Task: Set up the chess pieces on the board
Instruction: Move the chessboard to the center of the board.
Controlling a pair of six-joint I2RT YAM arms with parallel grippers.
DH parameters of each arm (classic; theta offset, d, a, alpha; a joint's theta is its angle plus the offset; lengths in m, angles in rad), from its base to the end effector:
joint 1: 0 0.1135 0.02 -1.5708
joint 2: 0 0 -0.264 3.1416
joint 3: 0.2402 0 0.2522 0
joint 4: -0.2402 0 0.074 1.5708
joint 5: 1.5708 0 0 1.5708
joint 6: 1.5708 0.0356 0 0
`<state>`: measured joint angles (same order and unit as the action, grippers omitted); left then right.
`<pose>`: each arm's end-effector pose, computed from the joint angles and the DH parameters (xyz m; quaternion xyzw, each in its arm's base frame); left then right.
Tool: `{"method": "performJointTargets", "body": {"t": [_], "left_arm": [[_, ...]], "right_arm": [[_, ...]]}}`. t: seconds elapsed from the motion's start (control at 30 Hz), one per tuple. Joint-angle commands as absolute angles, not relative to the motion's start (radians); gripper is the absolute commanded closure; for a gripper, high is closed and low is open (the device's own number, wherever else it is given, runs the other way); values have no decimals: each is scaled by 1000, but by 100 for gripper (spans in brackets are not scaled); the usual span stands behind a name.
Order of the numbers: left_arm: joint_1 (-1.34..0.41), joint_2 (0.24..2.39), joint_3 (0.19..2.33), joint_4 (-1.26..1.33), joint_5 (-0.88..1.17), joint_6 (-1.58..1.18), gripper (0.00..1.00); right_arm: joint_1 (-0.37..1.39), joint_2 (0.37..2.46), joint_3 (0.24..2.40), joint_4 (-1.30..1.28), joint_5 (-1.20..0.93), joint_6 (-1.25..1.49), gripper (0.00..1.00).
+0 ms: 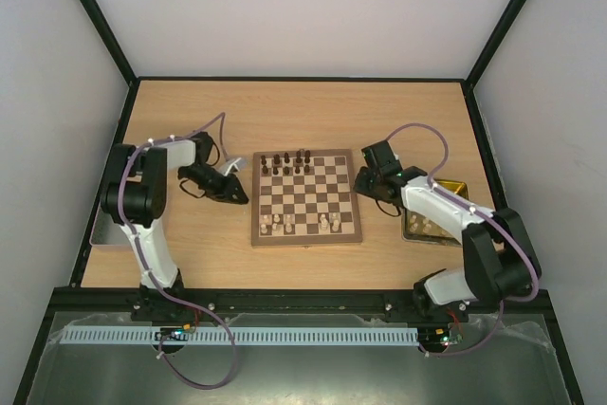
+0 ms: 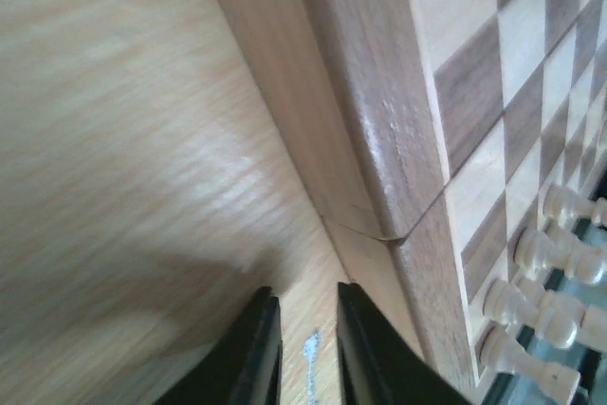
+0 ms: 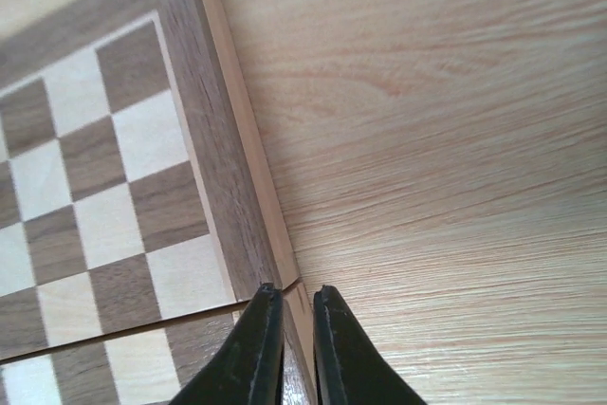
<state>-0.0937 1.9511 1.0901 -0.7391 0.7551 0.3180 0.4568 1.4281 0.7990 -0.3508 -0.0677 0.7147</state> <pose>0.3165 -0.0543 0.1121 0.1847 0.9109 -0.3678 0.0277 0.2474 0.1243 0.1882 0.1132 0.9495 0.1879 0.2246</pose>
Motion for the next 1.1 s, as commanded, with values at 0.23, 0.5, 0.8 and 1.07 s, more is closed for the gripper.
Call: {"method": "performJointTargets", "body": {"t": [0.23, 0.5, 0.8, 1.07], "left_arm": [[-28, 1746, 1060, -634, 563, 348, 39], [-18, 1559, 937, -543, 553, 344, 21], [-15, 1494, 855, -479, 557, 316, 21], [-3, 1480, 840, -467, 551, 314, 21]], "right_arm": [[443, 1290, 676, -367, -46, 745, 91], [443, 1261, 598, -336, -86, 753, 98], [443, 1265, 509, -261, -179, 767, 98], [448, 1255, 489, -233, -231, 767, 98]]}}
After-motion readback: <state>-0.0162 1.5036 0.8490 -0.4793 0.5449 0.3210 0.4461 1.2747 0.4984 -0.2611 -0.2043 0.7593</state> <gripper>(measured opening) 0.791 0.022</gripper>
